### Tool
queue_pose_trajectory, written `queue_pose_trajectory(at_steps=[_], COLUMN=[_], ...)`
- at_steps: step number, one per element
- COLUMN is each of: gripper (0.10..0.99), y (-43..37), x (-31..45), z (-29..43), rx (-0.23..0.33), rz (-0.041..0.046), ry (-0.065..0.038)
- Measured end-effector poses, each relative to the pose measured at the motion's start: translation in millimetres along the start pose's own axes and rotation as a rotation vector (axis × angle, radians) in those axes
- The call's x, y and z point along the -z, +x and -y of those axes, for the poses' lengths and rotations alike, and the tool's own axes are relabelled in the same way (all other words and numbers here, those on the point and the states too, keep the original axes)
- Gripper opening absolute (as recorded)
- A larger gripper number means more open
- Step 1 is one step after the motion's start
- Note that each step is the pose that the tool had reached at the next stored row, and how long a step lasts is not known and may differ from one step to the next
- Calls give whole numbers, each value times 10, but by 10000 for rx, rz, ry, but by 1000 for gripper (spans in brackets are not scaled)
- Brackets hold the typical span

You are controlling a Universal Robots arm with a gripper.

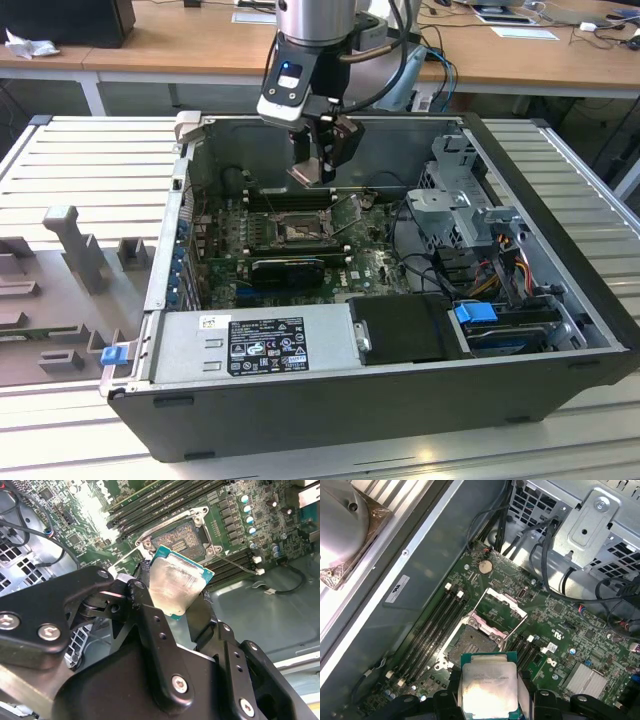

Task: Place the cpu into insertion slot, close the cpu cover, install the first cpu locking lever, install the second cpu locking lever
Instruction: 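Place the cpu into insertion slot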

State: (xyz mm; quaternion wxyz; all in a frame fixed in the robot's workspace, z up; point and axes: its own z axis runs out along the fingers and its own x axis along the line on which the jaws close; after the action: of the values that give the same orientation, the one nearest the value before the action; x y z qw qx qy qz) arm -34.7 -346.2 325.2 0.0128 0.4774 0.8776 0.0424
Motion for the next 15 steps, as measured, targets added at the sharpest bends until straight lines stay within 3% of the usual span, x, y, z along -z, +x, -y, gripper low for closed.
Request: queue_pose_trajectory(at_steps=[12, 15], gripper=[529, 529], y=[0, -1], x=[-18, -29], z=[2, 3], rx=[-375, -794], rz=[33, 70], ry=[-7, -13])
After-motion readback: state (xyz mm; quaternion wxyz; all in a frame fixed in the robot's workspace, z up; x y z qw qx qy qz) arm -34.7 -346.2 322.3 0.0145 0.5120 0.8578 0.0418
